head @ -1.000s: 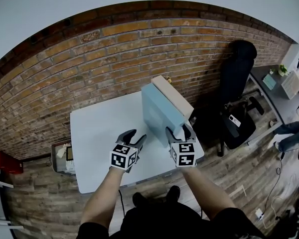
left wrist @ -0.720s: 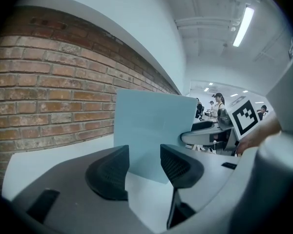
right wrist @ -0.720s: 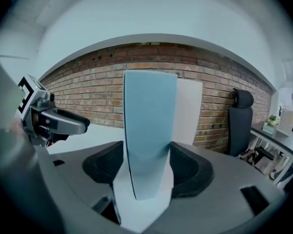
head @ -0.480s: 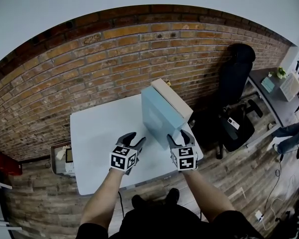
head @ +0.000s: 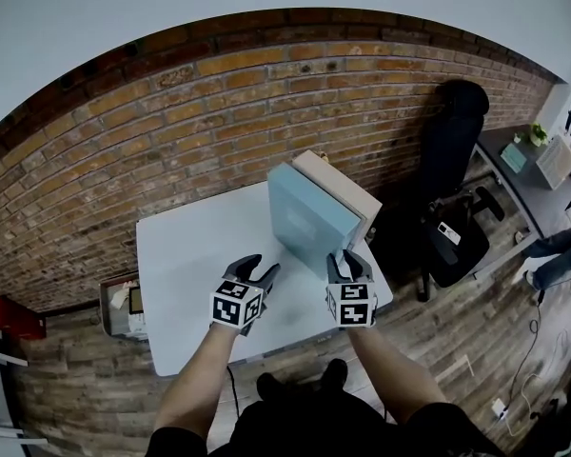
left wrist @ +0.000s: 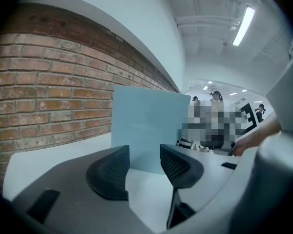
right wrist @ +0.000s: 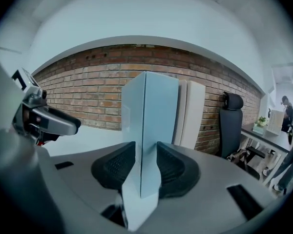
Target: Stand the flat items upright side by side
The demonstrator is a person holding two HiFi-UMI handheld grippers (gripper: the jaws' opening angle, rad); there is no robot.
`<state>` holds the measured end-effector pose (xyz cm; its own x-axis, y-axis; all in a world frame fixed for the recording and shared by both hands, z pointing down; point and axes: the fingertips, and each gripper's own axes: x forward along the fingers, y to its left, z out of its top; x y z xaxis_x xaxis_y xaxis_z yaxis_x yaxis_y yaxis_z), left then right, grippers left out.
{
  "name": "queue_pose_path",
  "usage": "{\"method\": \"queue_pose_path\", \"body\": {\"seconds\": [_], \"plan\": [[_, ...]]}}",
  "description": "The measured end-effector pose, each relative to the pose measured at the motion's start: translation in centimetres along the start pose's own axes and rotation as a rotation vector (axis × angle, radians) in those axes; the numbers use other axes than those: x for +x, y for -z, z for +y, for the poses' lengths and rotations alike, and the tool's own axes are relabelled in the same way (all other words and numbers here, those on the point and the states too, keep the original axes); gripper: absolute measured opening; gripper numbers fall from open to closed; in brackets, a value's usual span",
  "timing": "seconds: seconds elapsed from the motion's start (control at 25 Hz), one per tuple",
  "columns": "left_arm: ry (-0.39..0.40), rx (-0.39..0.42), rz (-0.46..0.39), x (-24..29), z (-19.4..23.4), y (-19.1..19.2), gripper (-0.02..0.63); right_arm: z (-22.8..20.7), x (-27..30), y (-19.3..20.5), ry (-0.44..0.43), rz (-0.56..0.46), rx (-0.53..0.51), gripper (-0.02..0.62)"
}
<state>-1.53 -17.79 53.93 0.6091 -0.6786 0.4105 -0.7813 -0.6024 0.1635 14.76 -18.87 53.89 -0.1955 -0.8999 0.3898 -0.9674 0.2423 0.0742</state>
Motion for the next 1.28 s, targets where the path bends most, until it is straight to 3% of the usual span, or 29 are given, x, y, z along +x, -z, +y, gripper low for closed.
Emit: {"method": "queue_pose_path", "body": {"seconds": [0.16,0.32,0.4,0.72,0.88,1.08,1.16,1.28], "plan": [[0.020,-0.008,0.000,0.8,-0.3,0.0,0.210,-0.8,-1.2,0.1,-0.030,-0.012,0.020,0.202],[0.025,0.024,-0.006,2.2,-1.3,-1.2,0.212,-2.9,-1.7,0.1,-0.096,-0.054,0.066,0.342],[0.011,0.031,-0.016,3.0,-2.0,-1.8,0.212,-4.3,-1.7,0.1,-0.150,-0.073,0.078,0.382],[-0.193,-0.064,-0.047,5.9,-2.4,-3.4,0.219,-7.9,1.0,0.5,-0.450,-0.031,-0.013,0.403],[-0.291,-0.088,-0.056,6.3,-3.2,-3.3,0.219,-9.0,1.2,-0.8,-0.546,-0.086,-0.054,0.365],[-0.394,-0.124,-0.064,6.2,-2.8,-3.1,0.219,-10.8,1.1,-1.5,-0.651,-0.119,-0.036,0.131],[-0.416,-0.136,-0.054,6.2,-2.2,-3.0,0.218,-11.8,1.7,-1.2,-0.651,-0.105,-0.037,0.082],[-0.431,-0.153,-0.039,6.3,-1.1,-2.6,0.218,-13.6,3.7,-0.8,-0.582,-0.061,-0.060,0.051]]}}
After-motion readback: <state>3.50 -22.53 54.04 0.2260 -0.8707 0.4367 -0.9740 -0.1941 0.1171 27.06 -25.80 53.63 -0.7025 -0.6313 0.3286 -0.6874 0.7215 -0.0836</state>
